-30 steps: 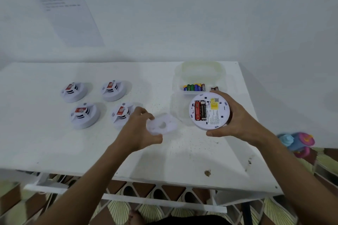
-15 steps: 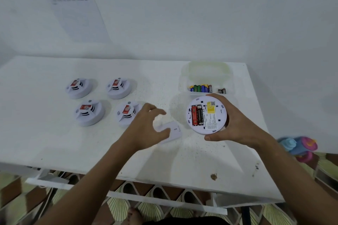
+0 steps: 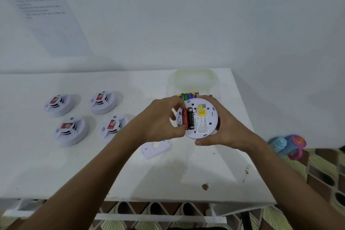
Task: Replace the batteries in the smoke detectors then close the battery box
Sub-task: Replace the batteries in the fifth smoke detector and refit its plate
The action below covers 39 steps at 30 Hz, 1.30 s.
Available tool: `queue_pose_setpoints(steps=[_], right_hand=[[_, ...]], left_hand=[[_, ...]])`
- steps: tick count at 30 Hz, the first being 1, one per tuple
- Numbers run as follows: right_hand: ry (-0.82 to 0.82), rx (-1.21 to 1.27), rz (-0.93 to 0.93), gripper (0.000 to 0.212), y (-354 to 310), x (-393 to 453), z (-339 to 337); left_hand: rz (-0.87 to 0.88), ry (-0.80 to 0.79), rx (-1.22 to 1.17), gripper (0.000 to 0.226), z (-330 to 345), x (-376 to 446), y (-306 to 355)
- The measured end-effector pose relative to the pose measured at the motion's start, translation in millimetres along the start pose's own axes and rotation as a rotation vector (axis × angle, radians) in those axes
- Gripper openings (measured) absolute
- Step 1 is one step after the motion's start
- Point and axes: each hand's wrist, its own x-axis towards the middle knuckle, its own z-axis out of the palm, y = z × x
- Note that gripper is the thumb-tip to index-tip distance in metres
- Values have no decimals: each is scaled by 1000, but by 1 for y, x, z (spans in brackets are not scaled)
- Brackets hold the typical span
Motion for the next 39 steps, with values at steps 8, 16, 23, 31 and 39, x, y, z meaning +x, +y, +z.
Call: queue_pose_setpoints(steps=[8,16,23,31,39], right_hand=[[42,0,23,103,4,0,-6],[40,-12,-1,102,7,7,-3],[5,31,-2,100,7,13,-6],[15,49,21,101,10,15,-13],[12,53,18,100,10,13,-19]], left_hand=[[78,-46,69,49,0,18,7],[83,-95,183,52,-3,23,5],[147,-59,349,56,-1,24,3],[209,9,104,60,0,27,-7],[182,-118,88,67,-7,42,-7]])
